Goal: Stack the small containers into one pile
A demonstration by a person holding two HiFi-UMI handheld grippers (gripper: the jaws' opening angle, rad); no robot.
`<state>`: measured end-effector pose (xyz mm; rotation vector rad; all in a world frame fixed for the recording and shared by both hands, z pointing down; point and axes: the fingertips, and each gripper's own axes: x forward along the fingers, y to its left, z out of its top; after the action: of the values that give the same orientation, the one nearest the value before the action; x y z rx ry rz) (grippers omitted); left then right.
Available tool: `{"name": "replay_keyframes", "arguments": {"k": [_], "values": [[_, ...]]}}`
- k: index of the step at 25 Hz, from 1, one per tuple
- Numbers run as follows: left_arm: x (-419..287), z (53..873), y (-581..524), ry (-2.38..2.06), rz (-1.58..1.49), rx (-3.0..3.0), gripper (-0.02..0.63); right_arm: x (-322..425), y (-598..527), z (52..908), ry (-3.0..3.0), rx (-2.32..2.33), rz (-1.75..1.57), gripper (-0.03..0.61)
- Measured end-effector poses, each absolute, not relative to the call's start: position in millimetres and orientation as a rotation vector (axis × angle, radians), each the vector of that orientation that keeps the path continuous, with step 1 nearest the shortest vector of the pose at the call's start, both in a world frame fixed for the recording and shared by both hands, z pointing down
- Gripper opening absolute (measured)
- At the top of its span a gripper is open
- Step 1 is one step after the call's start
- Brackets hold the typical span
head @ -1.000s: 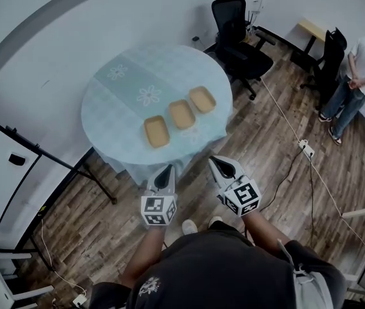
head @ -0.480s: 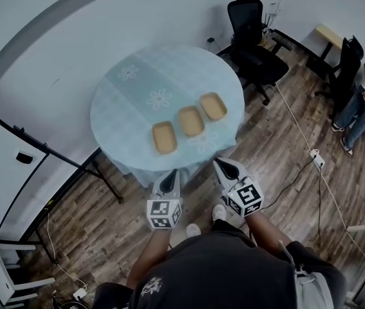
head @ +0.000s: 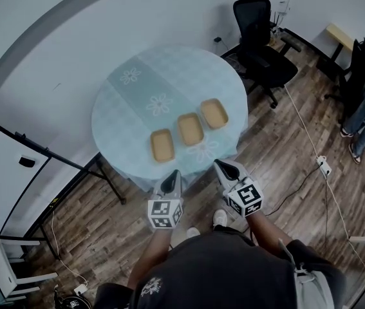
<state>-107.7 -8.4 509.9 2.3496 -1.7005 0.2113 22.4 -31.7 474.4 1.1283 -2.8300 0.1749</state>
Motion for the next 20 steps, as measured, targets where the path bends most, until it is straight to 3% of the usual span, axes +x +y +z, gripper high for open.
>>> {"name": "replay_keyframes", "arguments": {"k": [20], "values": [[-50.9,520.1,-73.2,-1.790,0.254,2.271,0.006,71.3,-110.0,493.0,-2.890,1.011,0.241,0.000]]}}
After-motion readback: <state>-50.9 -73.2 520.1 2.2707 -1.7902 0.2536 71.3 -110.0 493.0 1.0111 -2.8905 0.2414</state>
